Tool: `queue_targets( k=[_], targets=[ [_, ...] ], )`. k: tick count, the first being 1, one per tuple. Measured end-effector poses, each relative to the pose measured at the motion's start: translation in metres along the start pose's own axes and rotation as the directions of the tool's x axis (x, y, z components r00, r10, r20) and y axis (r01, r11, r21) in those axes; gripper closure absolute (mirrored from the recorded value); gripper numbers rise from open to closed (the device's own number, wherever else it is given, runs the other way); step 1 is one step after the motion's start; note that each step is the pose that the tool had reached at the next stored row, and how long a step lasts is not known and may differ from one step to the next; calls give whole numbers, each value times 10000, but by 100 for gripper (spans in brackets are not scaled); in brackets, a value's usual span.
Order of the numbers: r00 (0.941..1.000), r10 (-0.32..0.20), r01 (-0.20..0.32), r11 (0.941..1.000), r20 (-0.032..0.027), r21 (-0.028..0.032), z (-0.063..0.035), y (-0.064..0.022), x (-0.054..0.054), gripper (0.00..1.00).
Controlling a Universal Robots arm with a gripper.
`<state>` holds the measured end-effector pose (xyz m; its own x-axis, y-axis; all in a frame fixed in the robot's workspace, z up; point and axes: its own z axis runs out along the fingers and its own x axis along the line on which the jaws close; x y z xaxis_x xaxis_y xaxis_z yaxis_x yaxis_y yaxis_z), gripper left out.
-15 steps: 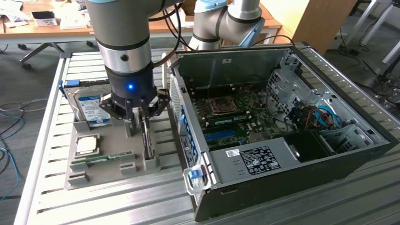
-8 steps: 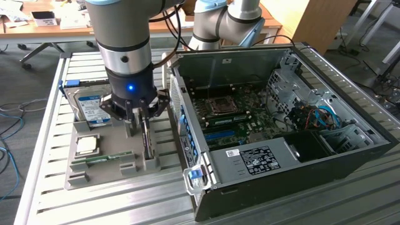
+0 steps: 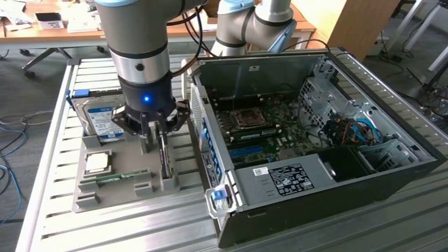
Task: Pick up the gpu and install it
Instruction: 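Pick up the gpu and move the gpu toward the slot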
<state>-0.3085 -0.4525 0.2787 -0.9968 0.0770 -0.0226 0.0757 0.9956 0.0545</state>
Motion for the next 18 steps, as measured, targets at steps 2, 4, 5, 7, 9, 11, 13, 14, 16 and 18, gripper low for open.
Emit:
queue_targets(
  k=[2,4,5,7,9,11,13,14,16,18],
  targets=[
    [10000,0,0,10000,3,-4,10,0,0,64],
    [10000,0,0,10000,0,0,19,-1,0,64],
    [10000,0,0,10000,-1,2,21,-1,1,64],
    [10000,0,0,10000,-1,1,22,-1,1,64],
    [10000,0,0,10000,1,0,23,-1,1,64],
    [10000,0,0,10000,1,0,24,-1,1,64],
    [10000,0,0,10000,2,-2,30,-1,0,64],
    [10000,0,0,10000,1,-1,30,-2,1,64],
    [10000,0,0,10000,0,0,30,-2,1,64],
    [10000,0,0,10000,0,0,30,-2,1,64]
  ],
)
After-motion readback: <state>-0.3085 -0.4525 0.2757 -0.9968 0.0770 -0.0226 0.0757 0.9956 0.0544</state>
